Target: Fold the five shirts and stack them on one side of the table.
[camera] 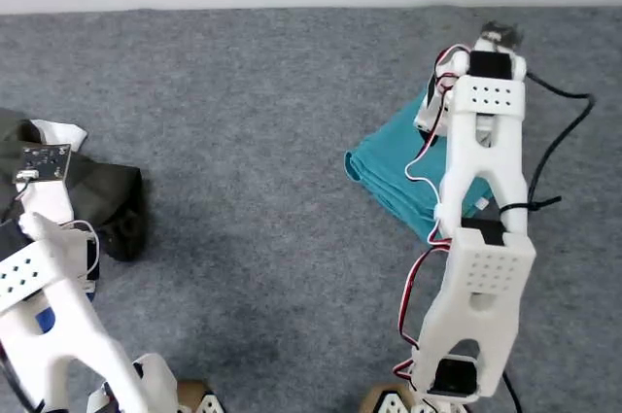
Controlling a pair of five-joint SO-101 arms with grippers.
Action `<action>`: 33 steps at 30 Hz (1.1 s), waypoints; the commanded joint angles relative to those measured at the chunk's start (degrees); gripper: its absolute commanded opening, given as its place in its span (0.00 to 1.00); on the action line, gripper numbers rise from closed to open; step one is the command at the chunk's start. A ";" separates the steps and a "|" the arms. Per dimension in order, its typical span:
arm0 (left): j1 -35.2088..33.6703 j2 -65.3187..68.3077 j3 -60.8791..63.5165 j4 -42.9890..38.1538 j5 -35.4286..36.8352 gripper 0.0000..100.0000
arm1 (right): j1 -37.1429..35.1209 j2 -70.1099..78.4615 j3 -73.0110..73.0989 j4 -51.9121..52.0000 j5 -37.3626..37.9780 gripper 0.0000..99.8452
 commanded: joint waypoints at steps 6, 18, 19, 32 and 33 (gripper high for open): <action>0.09 -1.41 -1.80 0.62 -0.26 0.01 | 0.04 4.44 -2.81 -3.91 -6.07 0.38; 0.09 -1.41 -1.71 0.62 -0.26 0.01 | 2.86 14.64 -2.81 -9.01 -8.53 0.38; 0.09 -1.41 -1.71 0.62 -0.26 0.01 | 2.95 15.60 -2.81 -9.10 -8.53 0.37; 0.09 -1.41 -1.71 0.53 -0.26 0.01 | 3.21 17.63 -2.90 -7.69 -7.74 0.06; 0.09 -1.41 -1.71 0.53 -0.26 0.01 | 3.21 17.45 -2.90 -7.69 -5.98 0.02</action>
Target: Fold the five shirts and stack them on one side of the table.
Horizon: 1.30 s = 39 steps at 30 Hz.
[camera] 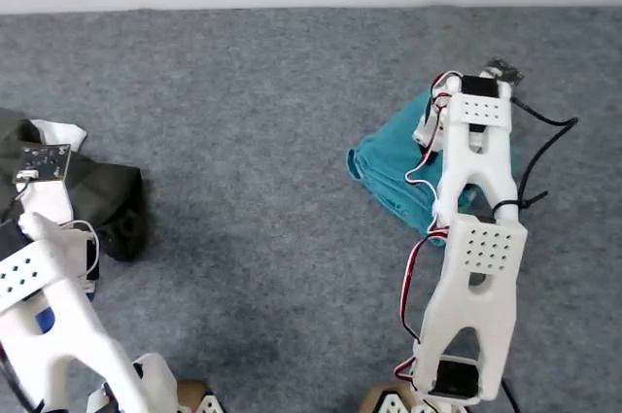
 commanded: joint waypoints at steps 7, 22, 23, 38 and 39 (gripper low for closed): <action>0.09 -1.41 -1.71 0.62 -0.26 0.01 | 2.68 -1.19 0.18 1.10 6.95 0.01; 0.26 -1.67 -1.80 0.62 -0.35 0.01 | 24.75 -20.44 0.18 6.02 44.48 0.01; 0.26 -1.49 -1.80 0.62 -0.35 0.01 | 26.42 -20.88 0.18 6.02 46.95 0.01; 0.26 -1.67 -1.80 1.76 -0.35 0.01 | 47.69 -19.56 0.26 -4.35 70.15 0.01; 0.26 -1.67 -1.80 1.93 -0.35 0.01 | 48.48 -18.59 0.26 -5.49 71.12 0.01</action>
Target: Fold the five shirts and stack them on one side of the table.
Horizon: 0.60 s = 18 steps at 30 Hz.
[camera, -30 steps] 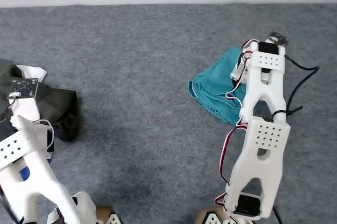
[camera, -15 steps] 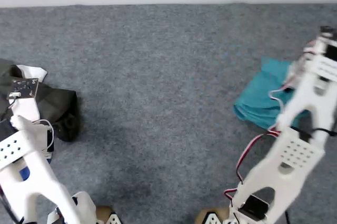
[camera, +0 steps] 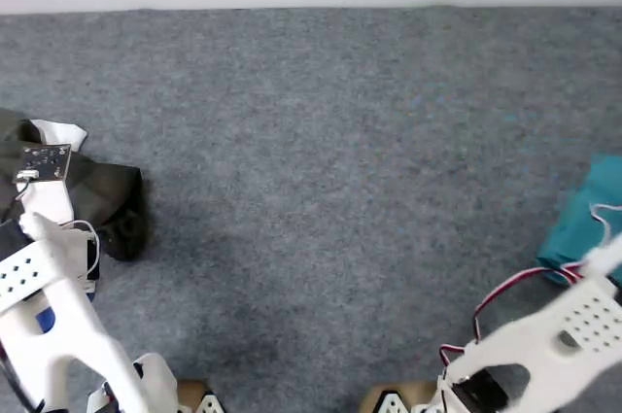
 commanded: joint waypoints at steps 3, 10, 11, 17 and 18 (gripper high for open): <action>0.26 -1.67 -1.71 2.46 -0.35 0.01 | 4.70 1.63 -0.79 -6.11 5.80 0.01; 0.26 -1.76 -1.71 2.81 -0.26 0.01 | 6.20 0.84 -0.88 -4.00 1.58 0.28; 0.26 -1.76 -1.71 2.81 -0.26 0.01 | 6.20 -0.31 -0.88 -3.21 -0.18 0.32; 0.26 -1.76 -1.71 2.81 -0.26 0.01 | 5.76 -7.25 -0.88 5.76 -1.32 0.31; 0.26 -1.76 -1.71 2.81 -0.26 0.01 | 5.67 -8.13 -0.88 7.52 -1.32 0.30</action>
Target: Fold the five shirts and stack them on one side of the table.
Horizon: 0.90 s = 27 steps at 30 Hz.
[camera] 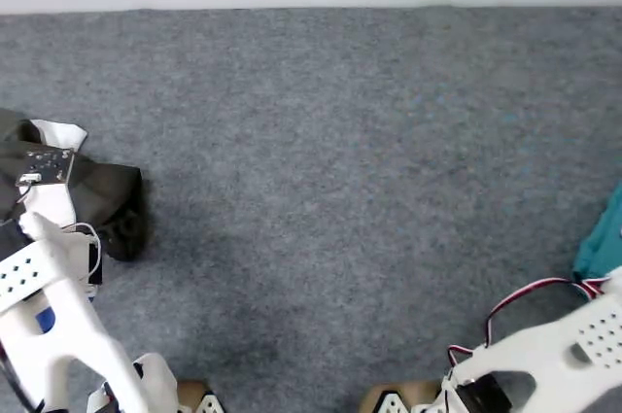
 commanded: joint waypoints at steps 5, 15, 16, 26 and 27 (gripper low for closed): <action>0.26 -1.76 -1.71 0.44 -0.26 0.01 | -1.10 -8.04 -0.88 12.26 -0.88 0.12; 0.26 -1.76 1.98 0.44 -0.18 0.01 | -6.81 4.79 -0.53 17.71 -1.32 0.01; 0.26 -1.76 1.98 0.35 -0.18 0.01 | -7.52 6.55 -0.53 17.89 -1.76 0.01; 0.26 -1.76 1.89 0.26 -0.18 0.01 | -13.67 14.81 -0.97 17.71 -6.24 0.01; 0.26 -1.76 1.89 0.26 -0.18 0.01 | -13.93 14.11 -0.97 17.71 -6.24 0.01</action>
